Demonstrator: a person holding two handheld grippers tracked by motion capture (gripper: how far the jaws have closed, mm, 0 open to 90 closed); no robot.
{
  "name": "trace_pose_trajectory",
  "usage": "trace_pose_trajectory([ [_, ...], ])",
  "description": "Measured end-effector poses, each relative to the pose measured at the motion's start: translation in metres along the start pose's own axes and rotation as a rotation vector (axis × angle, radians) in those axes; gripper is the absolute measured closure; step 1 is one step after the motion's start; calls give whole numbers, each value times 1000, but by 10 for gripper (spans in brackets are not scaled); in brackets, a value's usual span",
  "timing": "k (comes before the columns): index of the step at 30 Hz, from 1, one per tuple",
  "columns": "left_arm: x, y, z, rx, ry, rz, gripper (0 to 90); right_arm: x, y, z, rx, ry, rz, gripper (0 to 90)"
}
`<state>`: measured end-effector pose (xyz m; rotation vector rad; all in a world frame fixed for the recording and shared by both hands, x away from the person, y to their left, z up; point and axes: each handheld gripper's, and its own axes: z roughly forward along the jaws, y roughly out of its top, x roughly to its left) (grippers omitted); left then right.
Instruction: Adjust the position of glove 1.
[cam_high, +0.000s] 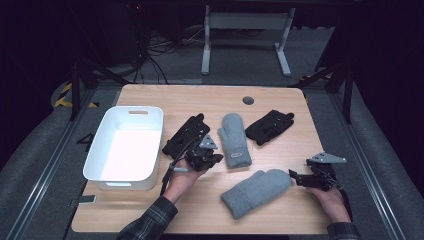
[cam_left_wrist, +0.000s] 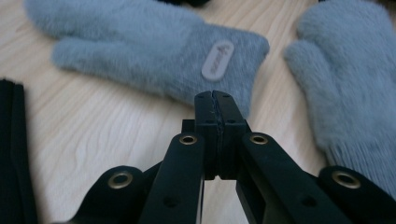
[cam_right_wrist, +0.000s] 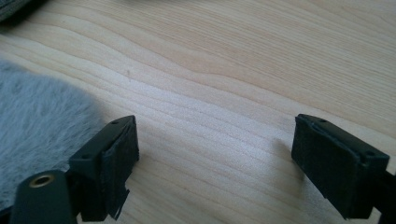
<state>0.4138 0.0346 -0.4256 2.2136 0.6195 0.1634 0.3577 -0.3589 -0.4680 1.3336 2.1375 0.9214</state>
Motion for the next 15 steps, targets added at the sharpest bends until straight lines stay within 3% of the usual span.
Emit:
trace_pose_trajectory([
  [8,7,28,30,1,-31,7,898,1,0,0,0,-8,7,153],
  [15,8,40,55,20,-33,3,897,1,0,0,0,-9,9,154],
])
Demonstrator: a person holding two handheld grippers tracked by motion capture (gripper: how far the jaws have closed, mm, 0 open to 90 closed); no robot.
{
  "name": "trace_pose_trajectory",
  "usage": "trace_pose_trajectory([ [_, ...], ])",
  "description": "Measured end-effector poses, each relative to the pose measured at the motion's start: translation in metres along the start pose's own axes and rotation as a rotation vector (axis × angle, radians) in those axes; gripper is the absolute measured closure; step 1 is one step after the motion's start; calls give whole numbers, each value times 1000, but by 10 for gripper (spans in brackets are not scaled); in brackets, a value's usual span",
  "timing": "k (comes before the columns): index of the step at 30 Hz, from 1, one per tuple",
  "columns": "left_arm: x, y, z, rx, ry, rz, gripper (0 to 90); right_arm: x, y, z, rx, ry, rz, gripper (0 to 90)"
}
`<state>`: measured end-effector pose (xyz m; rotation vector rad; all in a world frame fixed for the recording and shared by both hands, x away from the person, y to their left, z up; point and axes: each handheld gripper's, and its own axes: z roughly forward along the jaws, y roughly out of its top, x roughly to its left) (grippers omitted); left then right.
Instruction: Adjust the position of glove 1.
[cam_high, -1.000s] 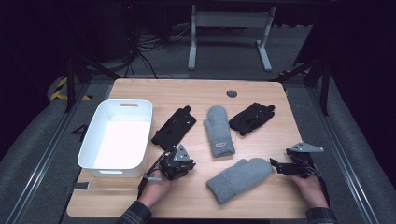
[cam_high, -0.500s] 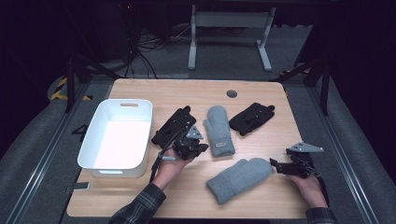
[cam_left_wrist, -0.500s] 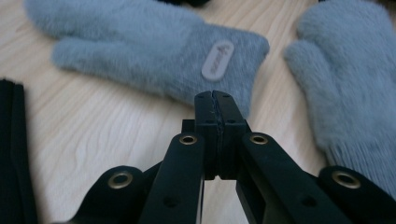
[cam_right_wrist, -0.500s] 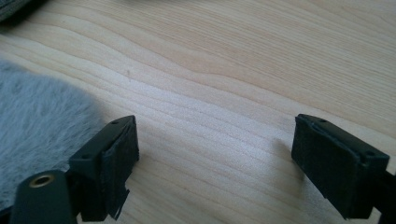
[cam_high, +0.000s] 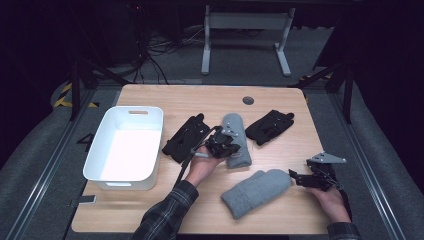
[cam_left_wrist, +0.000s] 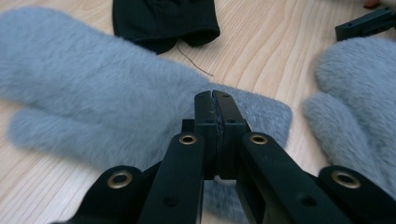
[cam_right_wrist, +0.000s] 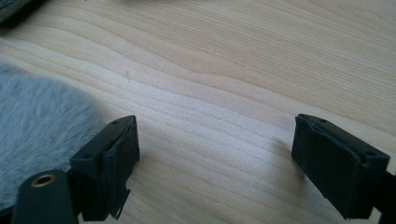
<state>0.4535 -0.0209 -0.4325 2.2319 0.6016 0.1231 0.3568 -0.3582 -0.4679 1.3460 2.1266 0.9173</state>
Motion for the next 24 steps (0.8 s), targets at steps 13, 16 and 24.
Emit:
trace_pose_trajectory([
  [13,9,-12,1,68,38,-10,900,0,0,0,-1,-1,2,156],
  [16,11,-18,-6,70,48,-17,900,0,0,0,-1,-1,2,156],
  [24,10,-30,-20,87,41,-20,900,0,0,0,-1,-2,3,156],
])
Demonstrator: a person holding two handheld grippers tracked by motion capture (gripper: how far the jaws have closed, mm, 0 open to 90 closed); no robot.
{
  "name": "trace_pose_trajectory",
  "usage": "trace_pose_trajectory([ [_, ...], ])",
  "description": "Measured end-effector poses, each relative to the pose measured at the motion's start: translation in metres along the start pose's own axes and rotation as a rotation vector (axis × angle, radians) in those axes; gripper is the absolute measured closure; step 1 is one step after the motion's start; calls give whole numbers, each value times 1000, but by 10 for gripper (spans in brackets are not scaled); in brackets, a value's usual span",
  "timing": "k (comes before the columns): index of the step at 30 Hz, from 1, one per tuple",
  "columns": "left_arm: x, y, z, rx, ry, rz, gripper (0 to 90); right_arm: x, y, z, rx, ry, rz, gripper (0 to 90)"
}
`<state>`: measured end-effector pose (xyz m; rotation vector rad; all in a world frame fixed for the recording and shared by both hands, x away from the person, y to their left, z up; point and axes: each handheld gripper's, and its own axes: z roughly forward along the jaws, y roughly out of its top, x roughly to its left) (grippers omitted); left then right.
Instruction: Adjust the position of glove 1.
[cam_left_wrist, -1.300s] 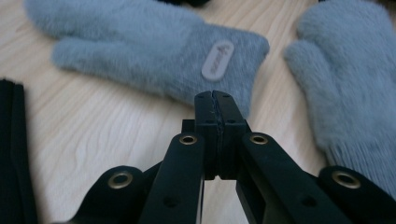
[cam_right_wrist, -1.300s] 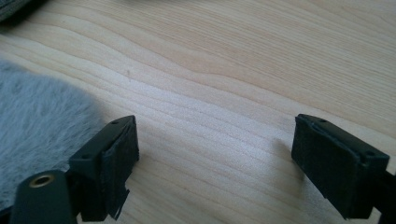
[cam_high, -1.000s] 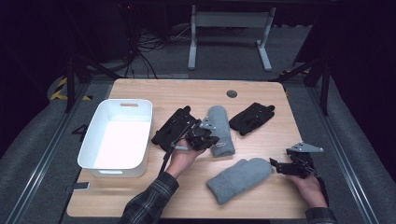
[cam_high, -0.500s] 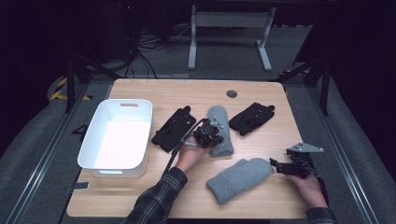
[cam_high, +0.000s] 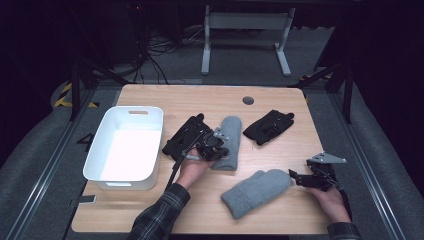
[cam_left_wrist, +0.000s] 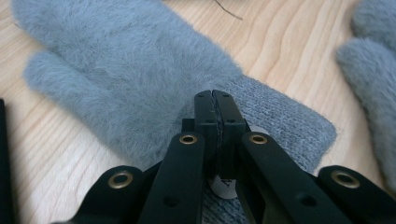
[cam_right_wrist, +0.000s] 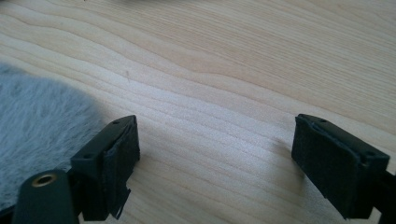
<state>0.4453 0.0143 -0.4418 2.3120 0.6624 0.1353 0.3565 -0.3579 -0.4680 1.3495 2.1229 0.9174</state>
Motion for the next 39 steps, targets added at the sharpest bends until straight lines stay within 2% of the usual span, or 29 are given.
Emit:
trace_pose_trajectory([
  [11,-5,-25,-25,45,-31,23,900,0,0,0,-1,0,0,156],
  [14,-7,-33,-32,53,-52,20,900,0,0,0,-1,-1,1,156],
  [18,-10,-37,-40,58,-52,24,899,0,0,0,-1,-1,1,156],
  [20,-10,-34,-43,33,-53,15,899,0,0,0,0,-2,2,156],
  [23,-8,-25,-45,20,-30,15,899,0,0,0,-1,-2,2,156],
  [28,3,-3,-37,-3,15,-1,899,0,0,0,-1,-2,2,156],
  [31,13,10,-28,10,62,3,898,0,0,0,-1,-1,2,156],
  [33,21,17,-22,12,73,-7,899,0,0,0,-1,-1,2,156],
  [35,28,23,-15,42,118,1,899,0,0,0,-1,-1,2,156],
  [39,39,25,-1,82,134,-16,899,0,0,0,-1,-2,3,156],
])
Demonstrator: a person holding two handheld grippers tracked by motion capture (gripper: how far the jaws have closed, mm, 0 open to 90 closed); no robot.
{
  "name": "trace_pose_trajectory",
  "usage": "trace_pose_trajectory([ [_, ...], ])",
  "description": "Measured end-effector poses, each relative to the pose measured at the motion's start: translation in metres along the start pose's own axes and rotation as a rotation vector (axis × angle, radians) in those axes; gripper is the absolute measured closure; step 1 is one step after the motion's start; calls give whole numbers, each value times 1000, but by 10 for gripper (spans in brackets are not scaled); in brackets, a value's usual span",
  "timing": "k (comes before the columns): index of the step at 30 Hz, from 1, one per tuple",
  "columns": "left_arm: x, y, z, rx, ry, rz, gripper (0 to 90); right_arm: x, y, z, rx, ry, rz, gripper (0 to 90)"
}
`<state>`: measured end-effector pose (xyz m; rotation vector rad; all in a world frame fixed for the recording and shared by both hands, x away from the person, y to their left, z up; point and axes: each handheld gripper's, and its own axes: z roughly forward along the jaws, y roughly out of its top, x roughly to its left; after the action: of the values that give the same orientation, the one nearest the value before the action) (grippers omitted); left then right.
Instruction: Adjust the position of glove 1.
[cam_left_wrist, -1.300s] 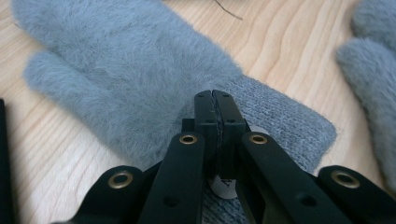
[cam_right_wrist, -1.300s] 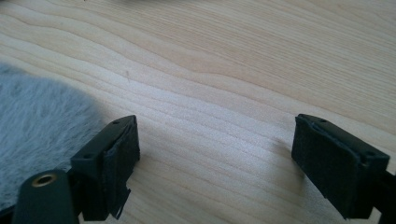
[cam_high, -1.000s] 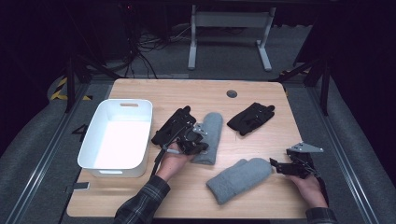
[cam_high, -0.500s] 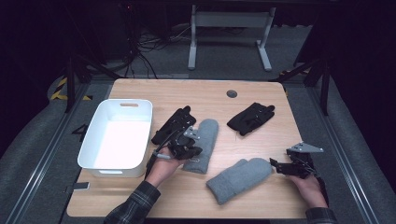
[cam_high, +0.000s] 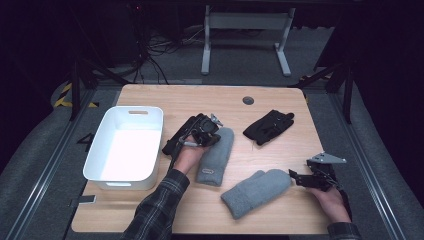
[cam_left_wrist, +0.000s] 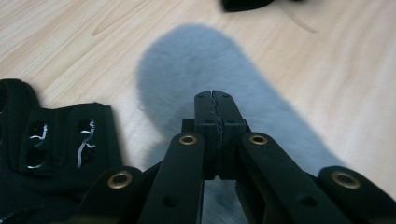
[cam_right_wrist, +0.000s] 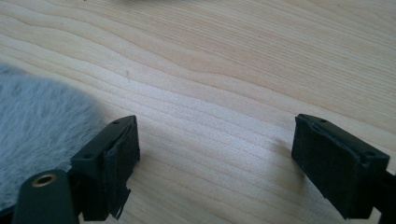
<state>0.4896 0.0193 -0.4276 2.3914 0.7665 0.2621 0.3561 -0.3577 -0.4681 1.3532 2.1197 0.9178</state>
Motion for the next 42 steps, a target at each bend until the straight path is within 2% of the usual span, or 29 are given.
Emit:
trace_pose_trajectory([
  [2,-1,0,6,15,-12,11,899,0,0,0,-1,0,-1,156],
  [6,-8,2,10,0,-46,29,899,0,0,0,0,0,0,156],
  [11,-21,5,13,2,-57,77,899,0,0,0,0,0,0,156],
  [16,-38,9,17,-11,-94,117,899,0,0,0,0,0,-1,156],
  [25,-58,16,21,-17,-147,158,899,0,0,0,-1,0,-1,156],
  [27,-65,17,22,-25,-165,160,899,0,0,0,-1,0,-1,156],
  [28,-71,18,23,-21,-171,174,899,0,0,0,-1,0,-1,156],
  [32,-78,21,24,-24,-170,196,898,0,0,0,-1,0,-1,156],
  [34,-79,20,20,-48,-166,186,868,0,0,0,-1,0,-1,156],
  [35,-78,20,16,-62,-177,171,844,0,0,0,-1,0,-1,156],
  [37,-75,18,5,-82,-176,158,764,0,0,0,-1,0,-1,156],
  [40,-71,13,-9,-100,-172,121,624,0,0,0,0,0,-1,156],
  [41,-71,13,-9,-100,-172,121,569,0,0,0,0,0,-1,156],
  [42,-68,8,-16,-90,-169,95,569,0,0,0,-1,0,-1,156],
])
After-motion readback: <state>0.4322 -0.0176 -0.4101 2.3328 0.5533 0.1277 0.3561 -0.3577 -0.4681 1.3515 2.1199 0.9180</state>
